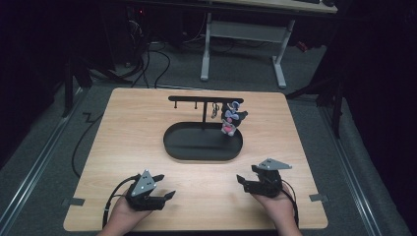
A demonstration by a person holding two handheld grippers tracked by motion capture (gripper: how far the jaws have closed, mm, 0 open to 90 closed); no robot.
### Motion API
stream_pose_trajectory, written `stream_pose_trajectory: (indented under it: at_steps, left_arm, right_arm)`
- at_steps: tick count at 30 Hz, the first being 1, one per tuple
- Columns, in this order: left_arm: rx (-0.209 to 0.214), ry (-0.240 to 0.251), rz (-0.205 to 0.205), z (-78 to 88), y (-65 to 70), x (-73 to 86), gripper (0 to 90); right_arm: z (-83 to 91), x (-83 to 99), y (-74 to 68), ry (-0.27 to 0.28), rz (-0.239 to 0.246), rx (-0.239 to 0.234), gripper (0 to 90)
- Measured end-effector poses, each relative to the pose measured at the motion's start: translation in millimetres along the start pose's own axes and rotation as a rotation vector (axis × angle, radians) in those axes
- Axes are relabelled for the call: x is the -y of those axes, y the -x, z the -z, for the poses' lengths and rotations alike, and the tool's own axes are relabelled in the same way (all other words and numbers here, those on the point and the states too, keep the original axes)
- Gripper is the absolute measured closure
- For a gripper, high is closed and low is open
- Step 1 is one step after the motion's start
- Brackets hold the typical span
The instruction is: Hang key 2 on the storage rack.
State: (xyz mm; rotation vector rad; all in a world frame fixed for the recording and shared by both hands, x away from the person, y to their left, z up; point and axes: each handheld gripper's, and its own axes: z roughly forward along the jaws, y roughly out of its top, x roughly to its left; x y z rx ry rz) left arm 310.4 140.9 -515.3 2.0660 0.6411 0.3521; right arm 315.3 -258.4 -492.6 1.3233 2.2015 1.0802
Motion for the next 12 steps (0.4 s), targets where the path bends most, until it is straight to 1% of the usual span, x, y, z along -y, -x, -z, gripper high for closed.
stream_pose_trajectory:
  at_steps: [2,4,5,6,7,8,9,10,12]
  left_arm:
    - [0.001,0.001,0.006,-0.4,1.4,-0.1,31.2]
    - [0.001,-0.003,0.008,-1.7,2.6,0.0,31.2]
    - [0.001,-0.006,0.010,-2.6,3.2,-0.1,31.2]
    - [0.007,-0.007,0.012,-3.6,3.5,-0.3,31.2]
    - [0.009,-0.006,0.013,-4.3,3.8,-0.4,31.1]
    - [0.010,-0.008,0.011,-4.8,4.2,-0.5,31.1]
    - [0.008,-0.010,0.007,-5.6,5.0,-0.5,31.1]
    - [0.008,-0.013,0.005,-6.3,5.3,-0.8,31.1]
    - [0.009,-0.012,0.009,-6.8,5.4,-1.0,31.0]
  right_arm:
    - [3.7,10.4,-0.3,0.008,-0.004,0.005,23.2]
    - [10.8,27.6,-2.0,0.053,-0.029,0.036,21.4]
    - [14.9,40.8,-2.3,0.087,-0.047,0.055,21.6]
    - [17.1,46.6,-1.7,0.091,-0.051,0.046,20.6]
    - [19.6,49.3,-1.6,0.075,-0.042,0.041,18.9]
    - [21.1,51.1,-1.7,0.071,-0.039,0.055,18.9]
    - [21.9,53.3,-1.1,0.074,-0.039,0.057,18.8]
    - [22.5,55.0,0.0,0.073,-0.050,0.054,18.3]
    - [22.1,54.8,0.4,0.080,-0.056,0.049,17.4]
